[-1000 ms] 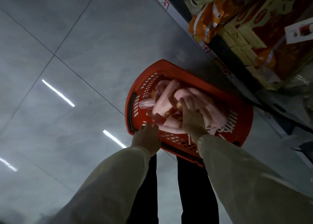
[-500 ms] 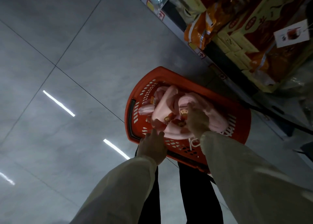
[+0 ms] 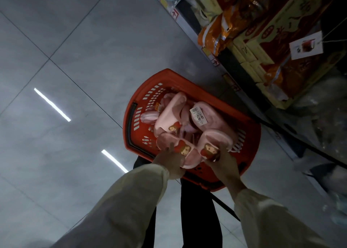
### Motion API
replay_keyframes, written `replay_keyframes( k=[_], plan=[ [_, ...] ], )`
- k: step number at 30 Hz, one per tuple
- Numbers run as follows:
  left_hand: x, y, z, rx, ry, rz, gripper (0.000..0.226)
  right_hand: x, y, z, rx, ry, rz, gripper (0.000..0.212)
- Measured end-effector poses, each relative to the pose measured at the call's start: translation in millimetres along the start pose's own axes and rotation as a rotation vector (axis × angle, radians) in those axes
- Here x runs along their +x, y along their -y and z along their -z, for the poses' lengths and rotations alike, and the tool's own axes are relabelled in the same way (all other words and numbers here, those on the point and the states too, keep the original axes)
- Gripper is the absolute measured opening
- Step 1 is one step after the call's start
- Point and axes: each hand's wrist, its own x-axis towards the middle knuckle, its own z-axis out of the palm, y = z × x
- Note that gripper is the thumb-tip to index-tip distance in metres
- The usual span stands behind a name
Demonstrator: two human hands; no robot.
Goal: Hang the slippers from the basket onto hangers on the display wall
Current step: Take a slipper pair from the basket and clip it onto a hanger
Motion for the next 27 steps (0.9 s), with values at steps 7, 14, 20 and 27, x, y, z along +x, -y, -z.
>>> replay_keyframes(
  k=[7,14,20,27],
  plan=[
    [-1.7,-11.8,-22.7,-0.157,-0.305,-0.136,0.042,-9.1,-2.0,-1.2,0.588,-0.067,-0.119,0.070],
    [-13.8,-27.3,-15.3,-0.355,-0.328,-0.140,0.085,-20.4,23.5,-4.1,1.128,-0.033,-0.288,0.025],
    [-16.7,-36.0,0.8,-0.433,-0.362,-0.114,0.104,-25.0,48.2,-19.9,1.285,0.201,-0.329,0.023],
    [-15.5,-18.3,0.9,-0.260,-0.476,-0.065,0.056,-20.8,43.2,-24.6,1.250,0.505,-0.345,0.020]
  ],
)
